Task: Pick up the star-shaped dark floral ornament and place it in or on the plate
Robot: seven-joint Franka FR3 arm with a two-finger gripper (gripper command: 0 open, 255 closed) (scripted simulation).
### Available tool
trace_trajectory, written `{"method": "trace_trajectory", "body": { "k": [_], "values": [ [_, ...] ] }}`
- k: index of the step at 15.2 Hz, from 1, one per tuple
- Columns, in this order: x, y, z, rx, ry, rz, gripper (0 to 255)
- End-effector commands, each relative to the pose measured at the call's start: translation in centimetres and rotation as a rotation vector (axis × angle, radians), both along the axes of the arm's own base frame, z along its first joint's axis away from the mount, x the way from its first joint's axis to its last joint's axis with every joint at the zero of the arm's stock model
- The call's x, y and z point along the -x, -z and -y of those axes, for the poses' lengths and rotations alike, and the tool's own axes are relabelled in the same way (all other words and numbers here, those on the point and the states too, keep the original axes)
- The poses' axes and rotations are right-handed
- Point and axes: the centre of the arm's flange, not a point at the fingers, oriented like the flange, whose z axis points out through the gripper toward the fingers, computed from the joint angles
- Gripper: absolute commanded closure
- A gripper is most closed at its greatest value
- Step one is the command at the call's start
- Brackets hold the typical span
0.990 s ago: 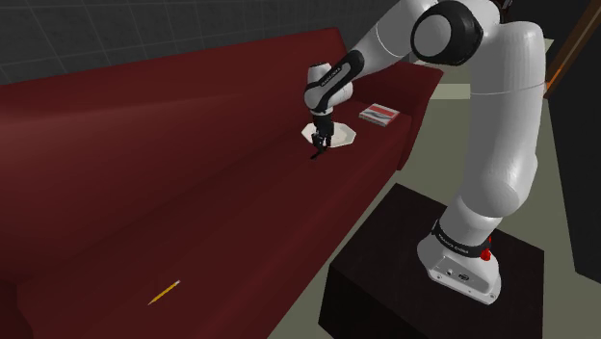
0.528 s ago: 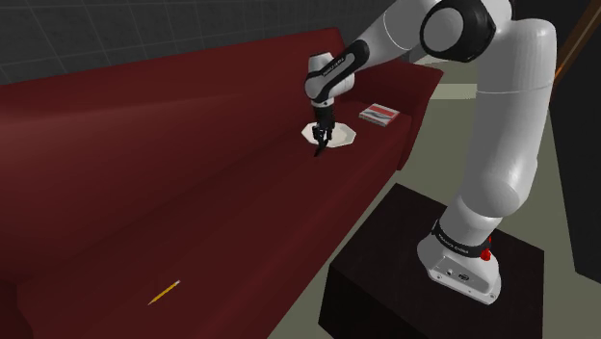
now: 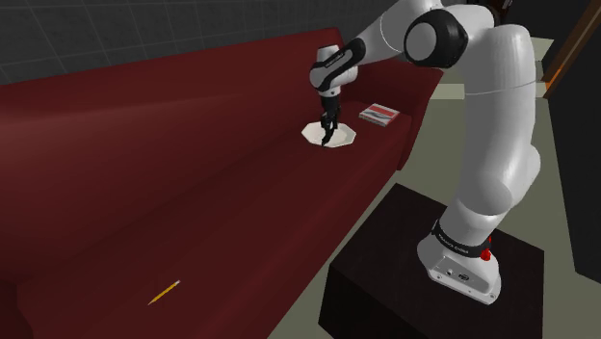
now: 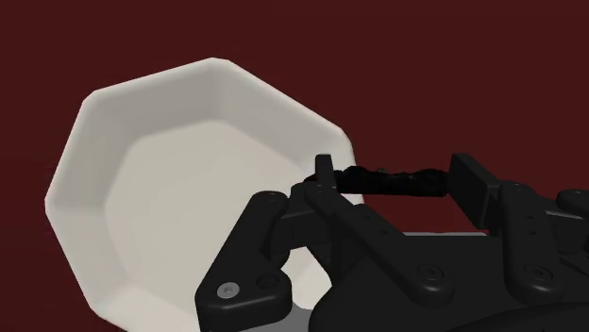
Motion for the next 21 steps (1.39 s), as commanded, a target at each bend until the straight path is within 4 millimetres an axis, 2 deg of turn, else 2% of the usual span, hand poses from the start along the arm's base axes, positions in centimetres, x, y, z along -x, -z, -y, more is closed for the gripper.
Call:
{"method": "trace_trajectory", "body": {
  "k": [1, 8, 9, 21],
  "values": [
    [-1.2, -0.3, 2.6, 0.000, -0.001, 0.000, 255],
    [-4.3, -0.9, 11.3, 0.000, -0.001, 0.000, 255],
    [-4.9, -1.0, 13.2, 0.000, -0.001, 0.000, 255],
    [-4.9, 5.3, 13.2, 0.000, -0.001, 0.000, 255]
  ]
}}
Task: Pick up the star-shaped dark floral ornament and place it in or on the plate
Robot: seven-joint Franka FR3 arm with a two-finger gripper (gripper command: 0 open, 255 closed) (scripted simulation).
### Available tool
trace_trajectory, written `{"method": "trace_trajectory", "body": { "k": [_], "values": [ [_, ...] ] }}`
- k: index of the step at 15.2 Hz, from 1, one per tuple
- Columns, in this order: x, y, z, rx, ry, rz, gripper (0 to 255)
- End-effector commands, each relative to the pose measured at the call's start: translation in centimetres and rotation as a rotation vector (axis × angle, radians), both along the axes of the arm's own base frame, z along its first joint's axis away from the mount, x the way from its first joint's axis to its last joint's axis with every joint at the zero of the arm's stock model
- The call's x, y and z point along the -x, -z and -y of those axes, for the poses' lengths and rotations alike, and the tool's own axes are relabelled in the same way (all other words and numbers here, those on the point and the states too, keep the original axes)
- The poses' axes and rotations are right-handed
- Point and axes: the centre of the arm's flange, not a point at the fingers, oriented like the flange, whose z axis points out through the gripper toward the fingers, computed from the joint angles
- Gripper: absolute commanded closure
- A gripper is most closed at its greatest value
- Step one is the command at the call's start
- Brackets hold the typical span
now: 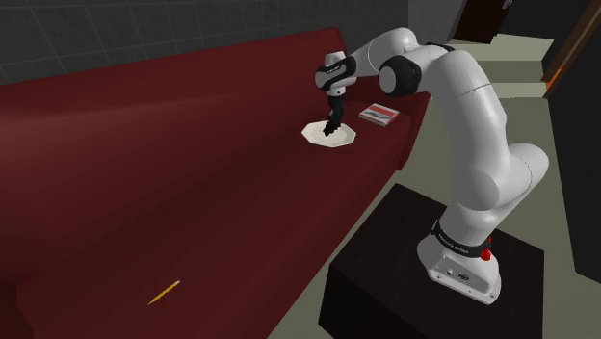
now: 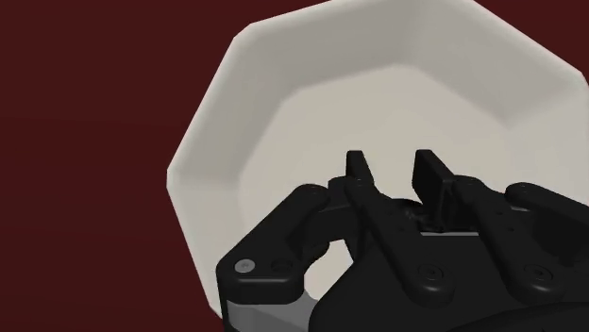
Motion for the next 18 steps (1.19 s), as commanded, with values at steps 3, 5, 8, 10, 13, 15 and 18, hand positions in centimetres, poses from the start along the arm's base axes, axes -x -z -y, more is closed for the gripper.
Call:
{"method": "trace_trajectory", "body": {
  "k": [3, 5, 8, 10, 13, 15, 18],
  "values": [
    [0.1, 2.3, 0.1, 0.000, 0.001, -0.003, 255],
    [0.0, 2.3, -0.1, 0.000, 0.001, -0.003, 255],
    [-2.4, 1.8, -4.5, 0.132, -0.378, -0.091, 0],
    [-3.0, 2.1, -9.6, 0.264, -0.757, -0.179, 0],
    [-1.6, 3.1, -14.5, 0.398, -1.139, -0.268, 0],
    [-1.6, 3.9, -13.9, 0.398, -1.139, -0.268, 0],
    [-1.6, 5.2, -13.0, 0.398, -1.139, -0.268, 0]
  ]
}}
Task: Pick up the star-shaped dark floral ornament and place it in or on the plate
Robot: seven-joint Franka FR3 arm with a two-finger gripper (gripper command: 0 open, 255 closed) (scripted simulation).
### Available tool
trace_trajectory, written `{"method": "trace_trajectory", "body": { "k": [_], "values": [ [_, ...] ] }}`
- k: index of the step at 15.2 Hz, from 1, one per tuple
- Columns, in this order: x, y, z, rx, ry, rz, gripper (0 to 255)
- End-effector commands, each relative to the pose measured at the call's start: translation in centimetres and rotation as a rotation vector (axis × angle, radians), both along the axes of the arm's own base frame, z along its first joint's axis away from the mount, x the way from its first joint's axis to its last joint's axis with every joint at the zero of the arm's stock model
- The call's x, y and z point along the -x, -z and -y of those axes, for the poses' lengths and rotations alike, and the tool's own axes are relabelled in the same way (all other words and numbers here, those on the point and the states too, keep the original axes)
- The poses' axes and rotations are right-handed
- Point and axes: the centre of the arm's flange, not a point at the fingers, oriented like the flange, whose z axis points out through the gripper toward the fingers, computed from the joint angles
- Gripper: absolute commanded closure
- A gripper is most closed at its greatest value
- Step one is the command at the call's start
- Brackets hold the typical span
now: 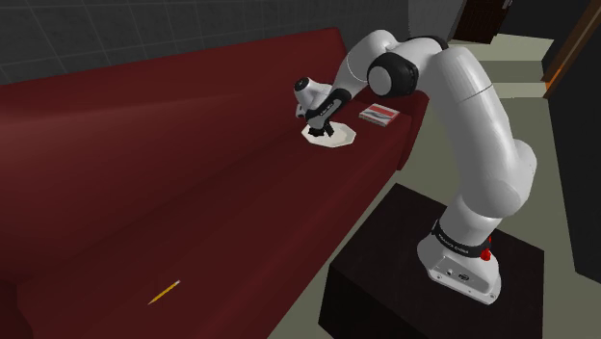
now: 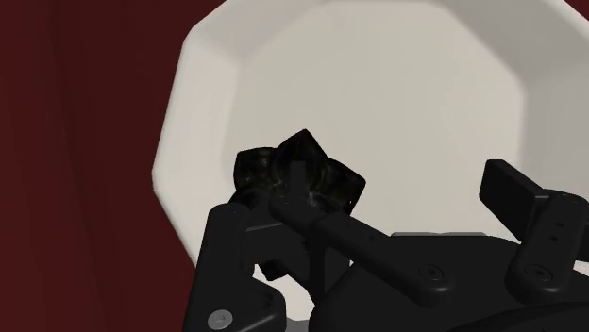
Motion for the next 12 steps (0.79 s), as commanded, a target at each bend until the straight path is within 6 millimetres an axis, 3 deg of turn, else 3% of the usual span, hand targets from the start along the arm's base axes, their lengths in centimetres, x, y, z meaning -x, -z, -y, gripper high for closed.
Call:
{"method": "trace_trajectory", "body": {
  "k": [1, 2, 10, 11, 12],
  "values": [
    [0.01, 0.85, 0.46, 0.001, -0.004, -0.001, 0],
    [0.03, 1.53, 0.94, 0.001, -0.004, -0.001, 0],
    [0.03, 1.53, 0.94, 0.001, -0.004, -0.001, 0],
    [0.03, 1.53, 0.94, 0.001, -0.004, -0.001, 255],
    [0.03, 1.53, 0.94, 0.001, -0.004, -0.001, 255]
  ]
}}
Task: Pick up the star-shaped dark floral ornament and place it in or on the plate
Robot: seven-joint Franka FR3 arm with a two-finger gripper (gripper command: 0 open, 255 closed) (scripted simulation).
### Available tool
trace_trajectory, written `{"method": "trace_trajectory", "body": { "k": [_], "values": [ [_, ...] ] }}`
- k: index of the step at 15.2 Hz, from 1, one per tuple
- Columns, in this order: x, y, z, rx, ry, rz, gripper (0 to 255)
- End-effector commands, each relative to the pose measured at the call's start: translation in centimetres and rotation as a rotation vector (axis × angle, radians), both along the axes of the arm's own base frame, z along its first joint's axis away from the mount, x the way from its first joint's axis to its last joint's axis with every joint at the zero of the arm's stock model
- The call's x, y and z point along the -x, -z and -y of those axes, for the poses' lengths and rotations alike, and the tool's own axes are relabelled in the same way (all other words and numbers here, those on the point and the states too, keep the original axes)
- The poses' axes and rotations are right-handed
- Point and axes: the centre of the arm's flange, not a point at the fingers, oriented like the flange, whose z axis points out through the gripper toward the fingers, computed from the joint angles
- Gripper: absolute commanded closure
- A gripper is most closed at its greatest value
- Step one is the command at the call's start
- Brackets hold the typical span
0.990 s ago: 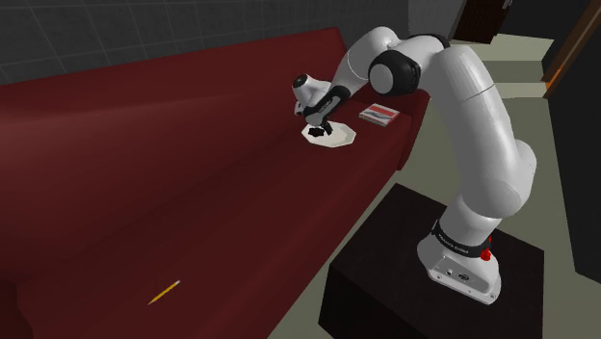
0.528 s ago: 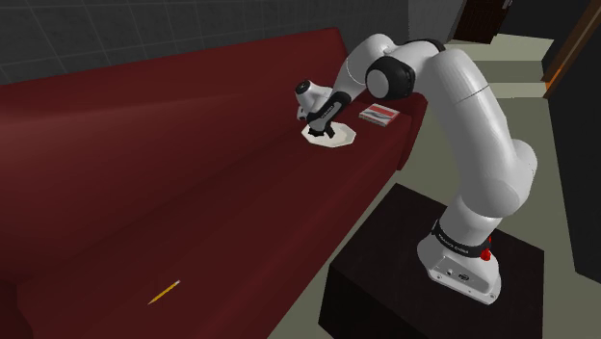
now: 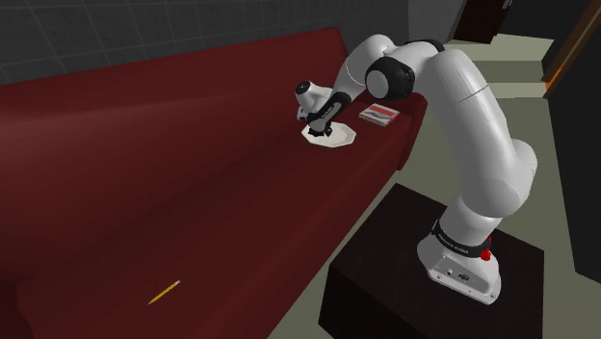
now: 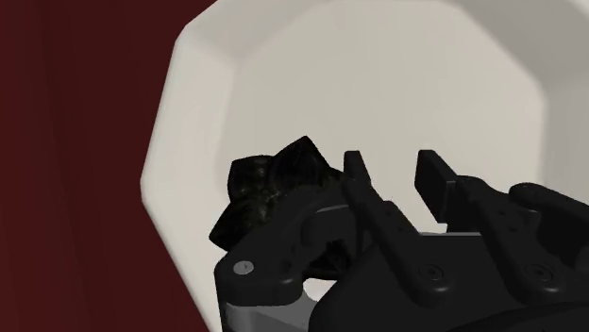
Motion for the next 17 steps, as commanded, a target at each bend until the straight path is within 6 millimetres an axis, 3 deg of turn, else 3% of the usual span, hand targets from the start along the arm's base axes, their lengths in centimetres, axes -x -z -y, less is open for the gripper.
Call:
{"method": "trace_trajectory", "body": {
  "k": [1, 8, 9, 14, 17],
  "values": [
    [0.0, 0.0, 0.0, 0.000, 0.000, 0.000, 255],
    [0.0, 0.0, 0.0, 0.000, 0.000, 0.000, 255],
    [0.0, 0.0, 0.0, 0.000, 0.000, 0.000, 0],
    [-5.3, -4.6, 8.0, -0.355, -0.123, -0.052, 0],
    [-5.8, -3.8, 9.0, -0.388, -0.134, -0.057, 0]
  ]
}}
